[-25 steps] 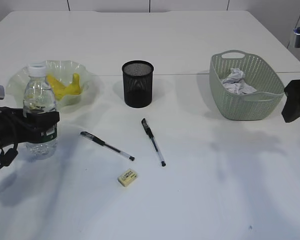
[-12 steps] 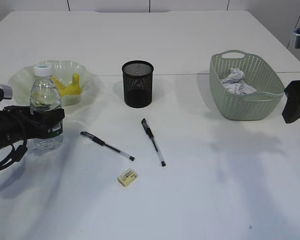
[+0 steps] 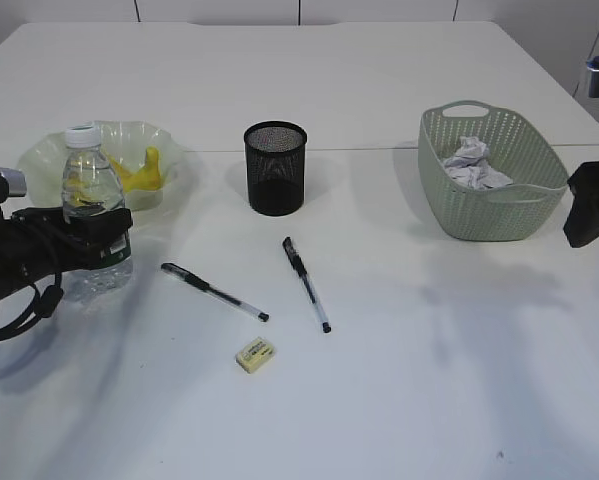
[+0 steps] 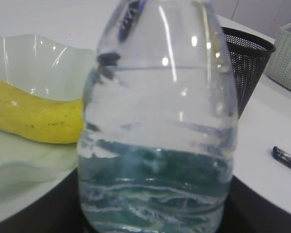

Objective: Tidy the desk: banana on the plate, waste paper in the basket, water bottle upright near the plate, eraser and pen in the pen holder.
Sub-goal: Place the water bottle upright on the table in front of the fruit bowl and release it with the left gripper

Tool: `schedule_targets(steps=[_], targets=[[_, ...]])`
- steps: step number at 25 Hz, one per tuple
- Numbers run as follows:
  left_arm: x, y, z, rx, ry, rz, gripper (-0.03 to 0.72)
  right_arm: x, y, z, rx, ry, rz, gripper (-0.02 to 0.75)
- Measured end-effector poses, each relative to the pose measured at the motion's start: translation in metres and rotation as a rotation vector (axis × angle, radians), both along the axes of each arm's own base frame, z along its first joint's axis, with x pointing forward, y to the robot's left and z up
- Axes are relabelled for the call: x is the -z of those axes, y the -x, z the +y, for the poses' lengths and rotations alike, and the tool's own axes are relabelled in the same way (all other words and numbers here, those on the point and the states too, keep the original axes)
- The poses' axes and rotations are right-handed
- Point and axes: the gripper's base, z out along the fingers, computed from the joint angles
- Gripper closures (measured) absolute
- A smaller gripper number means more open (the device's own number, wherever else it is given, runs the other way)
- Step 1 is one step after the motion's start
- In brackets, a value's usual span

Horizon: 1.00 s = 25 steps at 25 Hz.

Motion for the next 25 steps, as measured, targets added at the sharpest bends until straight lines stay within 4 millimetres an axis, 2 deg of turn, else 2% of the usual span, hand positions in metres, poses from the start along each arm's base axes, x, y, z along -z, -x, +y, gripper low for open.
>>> schedule_targets(steps=[6,15,25], targets=[[0.001,0.000,0.000,0.004,-0.002,0.001,0.225,0.000,0.000,0.000,0.000,0.000,0.001,0.170],[0.000,0.002,-0.002,0.041,-0.049,0.032,0.076,0.000,0.000,0.000,-0.002,0.000,0.004,0.170],[-0.017,0.001,-0.002,0.041,-0.052,-0.016,0.045,0.000,0.000,0.000,-0.002,0.001,0.004,0.170]])
